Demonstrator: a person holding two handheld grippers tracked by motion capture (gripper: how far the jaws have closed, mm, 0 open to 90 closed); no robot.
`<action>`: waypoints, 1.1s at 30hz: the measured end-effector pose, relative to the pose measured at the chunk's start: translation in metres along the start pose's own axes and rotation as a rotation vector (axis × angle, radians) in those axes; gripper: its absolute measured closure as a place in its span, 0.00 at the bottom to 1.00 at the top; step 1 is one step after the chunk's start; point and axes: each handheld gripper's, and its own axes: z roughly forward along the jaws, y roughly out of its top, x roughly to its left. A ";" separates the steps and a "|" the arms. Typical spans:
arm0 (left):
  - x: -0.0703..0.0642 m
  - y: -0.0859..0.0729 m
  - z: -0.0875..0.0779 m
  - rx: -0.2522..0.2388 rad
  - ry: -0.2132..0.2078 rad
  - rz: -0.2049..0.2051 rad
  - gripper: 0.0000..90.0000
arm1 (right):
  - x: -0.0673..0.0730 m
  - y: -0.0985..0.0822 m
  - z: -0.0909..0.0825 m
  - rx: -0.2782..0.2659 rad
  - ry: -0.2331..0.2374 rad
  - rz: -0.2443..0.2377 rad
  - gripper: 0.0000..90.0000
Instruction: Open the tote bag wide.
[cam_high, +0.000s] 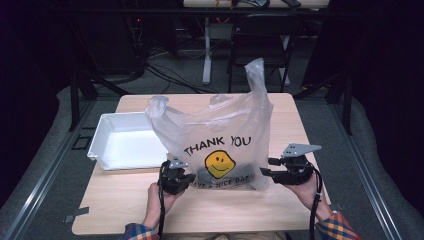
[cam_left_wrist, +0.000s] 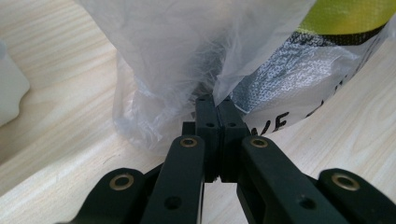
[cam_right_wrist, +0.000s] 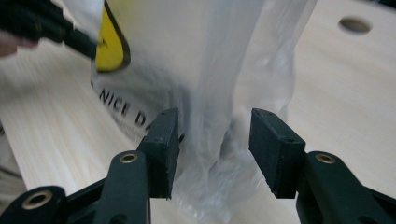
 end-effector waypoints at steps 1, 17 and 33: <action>0.000 0.000 0.000 0.000 0.000 0.000 1.00 | 0.000 0.000 0.000 0.000 0.000 0.000 0.59; 0.015 0.006 -0.039 -0.136 -0.027 -0.057 0.56 | -0.010 0.000 0.019 0.008 0.000 0.031 1.00; 0.016 0.029 -0.030 -0.216 -0.066 -0.047 0.88 | -0.010 -0.007 0.026 0.044 0.001 0.045 1.00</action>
